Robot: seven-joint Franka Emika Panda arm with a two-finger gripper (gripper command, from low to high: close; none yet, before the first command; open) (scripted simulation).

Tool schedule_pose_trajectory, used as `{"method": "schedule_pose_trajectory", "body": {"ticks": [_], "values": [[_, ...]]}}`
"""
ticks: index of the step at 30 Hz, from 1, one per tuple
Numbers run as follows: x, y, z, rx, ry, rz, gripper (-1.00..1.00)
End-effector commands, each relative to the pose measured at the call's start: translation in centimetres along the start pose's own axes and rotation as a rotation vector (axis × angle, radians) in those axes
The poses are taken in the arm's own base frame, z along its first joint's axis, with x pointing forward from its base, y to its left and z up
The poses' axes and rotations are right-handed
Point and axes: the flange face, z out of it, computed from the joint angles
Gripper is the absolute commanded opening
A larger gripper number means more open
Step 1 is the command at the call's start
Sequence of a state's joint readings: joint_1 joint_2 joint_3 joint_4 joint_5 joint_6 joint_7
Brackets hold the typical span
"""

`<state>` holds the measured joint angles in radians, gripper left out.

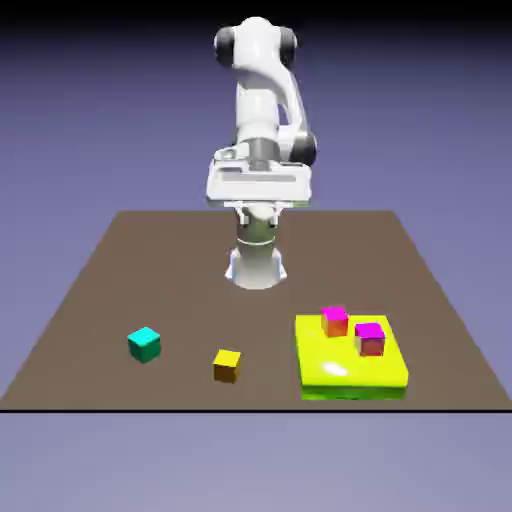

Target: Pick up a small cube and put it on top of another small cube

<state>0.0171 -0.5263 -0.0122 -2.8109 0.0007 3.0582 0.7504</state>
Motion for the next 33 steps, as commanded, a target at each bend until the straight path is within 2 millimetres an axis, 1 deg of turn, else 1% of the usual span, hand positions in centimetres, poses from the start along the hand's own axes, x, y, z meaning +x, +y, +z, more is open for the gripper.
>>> {"method": "schedule_pose_trajectory", "body": {"ticks": [1,7,12,17,20,21,22,26,30,31,32,33], "values": [[-0.3,0.6,1.2,-0.013,-0.014,0.015,0.0],[-2.4,4.6,7.6,-0.105,-0.087,0.099,0.0],[-4.9,8.6,12.2,-0.195,-0.133,0.16,0.0],[-7.7,13.2,15.9,-0.295,-0.166,0.211,0.0],[-9.6,16.2,17.7,-0.358,-0.179,0.234,0.0],[-10.0,16.8,18.0,-0.372,-0.182,0.239,0.0],[-10.0,16.8,18.0,-0.372,-0.182,0.239,0.0],[-10.8,18.1,21.1,-0.376,-0.177,0.235,0.0],[-12.1,19.5,24.0,-0.372,-0.182,0.239,0.0],[-12.1,19.5,24.0,-0.372,-0.182,0.239,-1.0],[-12.1,19.5,24.0,-0.372,-0.182,0.239,-1.0],[-11.7,19.1,23.3,-0.374,-0.18,0.237,-1.0]]}}
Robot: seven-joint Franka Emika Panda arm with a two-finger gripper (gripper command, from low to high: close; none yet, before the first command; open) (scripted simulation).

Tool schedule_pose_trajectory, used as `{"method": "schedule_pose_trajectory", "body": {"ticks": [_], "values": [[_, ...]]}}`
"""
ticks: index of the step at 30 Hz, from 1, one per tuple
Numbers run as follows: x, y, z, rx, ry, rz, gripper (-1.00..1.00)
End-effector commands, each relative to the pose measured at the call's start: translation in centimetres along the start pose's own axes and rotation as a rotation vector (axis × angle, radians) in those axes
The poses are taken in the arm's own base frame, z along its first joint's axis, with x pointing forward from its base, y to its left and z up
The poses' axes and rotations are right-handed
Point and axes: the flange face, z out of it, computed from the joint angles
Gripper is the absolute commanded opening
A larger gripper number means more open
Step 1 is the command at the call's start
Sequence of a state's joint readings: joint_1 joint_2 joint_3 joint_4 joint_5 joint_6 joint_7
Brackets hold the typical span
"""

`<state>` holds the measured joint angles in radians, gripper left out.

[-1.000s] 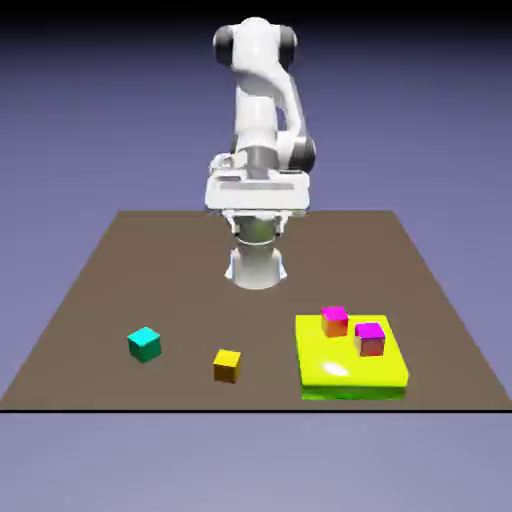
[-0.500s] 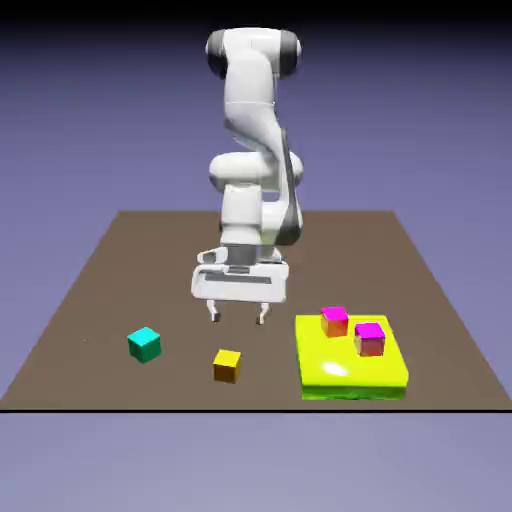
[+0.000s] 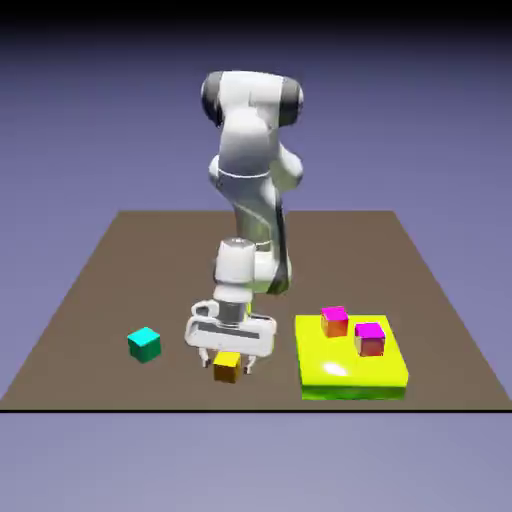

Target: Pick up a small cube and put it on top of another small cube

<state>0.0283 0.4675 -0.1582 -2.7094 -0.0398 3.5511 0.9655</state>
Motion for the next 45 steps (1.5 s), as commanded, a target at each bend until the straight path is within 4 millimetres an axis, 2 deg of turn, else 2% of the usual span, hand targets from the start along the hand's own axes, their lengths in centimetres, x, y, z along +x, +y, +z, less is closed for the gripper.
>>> {"method": "schedule_pose_trajectory", "body": {"ticks": [1,6,8,13,17,22,27,29,45], "values": [[0.1,-0.1,-0.9,-0.001,0.002,-0.001,-1.0],[0.4,-0.4,-5.3,0.0,0.0,0.0,-1.0],[0.4,-0.4,-5.9,0.001,-0.002,0.001,-1.0],[-5.0,-6.0,-9.8,0.048,-0.105,0.011,-1.0],[-9.3,-9.1,-13.4,0.054,-0.144,-0.001,-1.0],[-14.7,-11.1,-18.0,0.037,-0.124,-0.025,-1.0],[-19.4,-11.4,-22.0,0.015,-0.026,-0.041,-1.0],[-19.8,-11.3,-22.3,0.013,-0.014,-0.041,-1.0],[-20.0,-11.1,-17.5,0.008,0.016,-0.048,-1.0]]}}
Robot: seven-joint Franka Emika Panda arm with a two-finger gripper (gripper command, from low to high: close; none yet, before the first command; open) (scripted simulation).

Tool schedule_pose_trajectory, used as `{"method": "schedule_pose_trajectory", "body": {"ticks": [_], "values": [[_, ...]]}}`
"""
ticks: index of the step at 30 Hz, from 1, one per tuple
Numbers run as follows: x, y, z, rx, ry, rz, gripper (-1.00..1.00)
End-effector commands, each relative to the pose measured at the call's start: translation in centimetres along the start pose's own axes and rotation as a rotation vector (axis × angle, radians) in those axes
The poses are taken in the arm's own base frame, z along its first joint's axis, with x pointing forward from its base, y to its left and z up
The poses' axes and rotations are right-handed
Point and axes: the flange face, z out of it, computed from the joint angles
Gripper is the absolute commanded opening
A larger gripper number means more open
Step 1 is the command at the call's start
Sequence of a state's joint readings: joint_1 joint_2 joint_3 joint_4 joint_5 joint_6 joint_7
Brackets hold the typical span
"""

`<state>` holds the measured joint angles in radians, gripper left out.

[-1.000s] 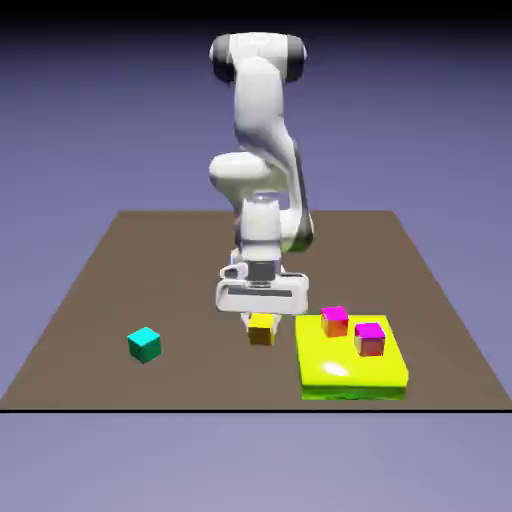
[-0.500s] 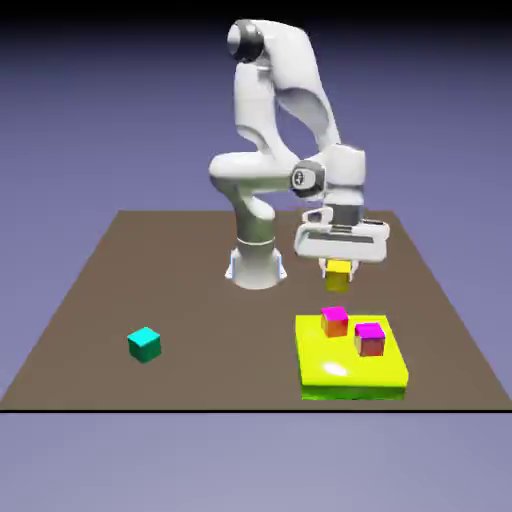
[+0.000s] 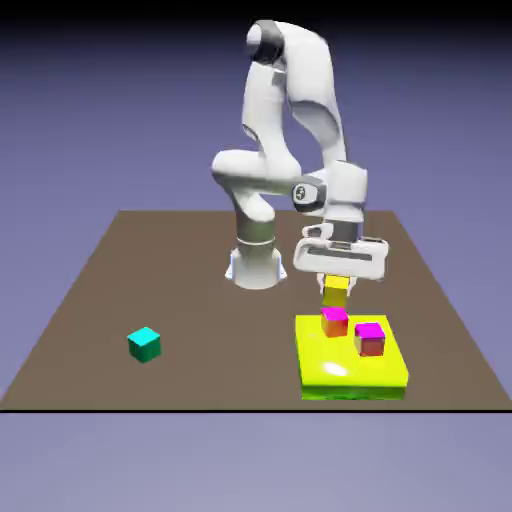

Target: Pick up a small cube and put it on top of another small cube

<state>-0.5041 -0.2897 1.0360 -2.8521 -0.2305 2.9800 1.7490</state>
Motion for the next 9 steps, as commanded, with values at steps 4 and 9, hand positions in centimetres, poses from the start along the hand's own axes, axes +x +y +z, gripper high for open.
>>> {"method": "schedule_pose_trajectory", "body": {"ticks": [4,9], "values": [[-0.2,0.2,1.1,0.001,-0.012,0.003,-1.0],[-0.5,0.3,2.0,0.005,-0.03,0.007,1.0]]}}
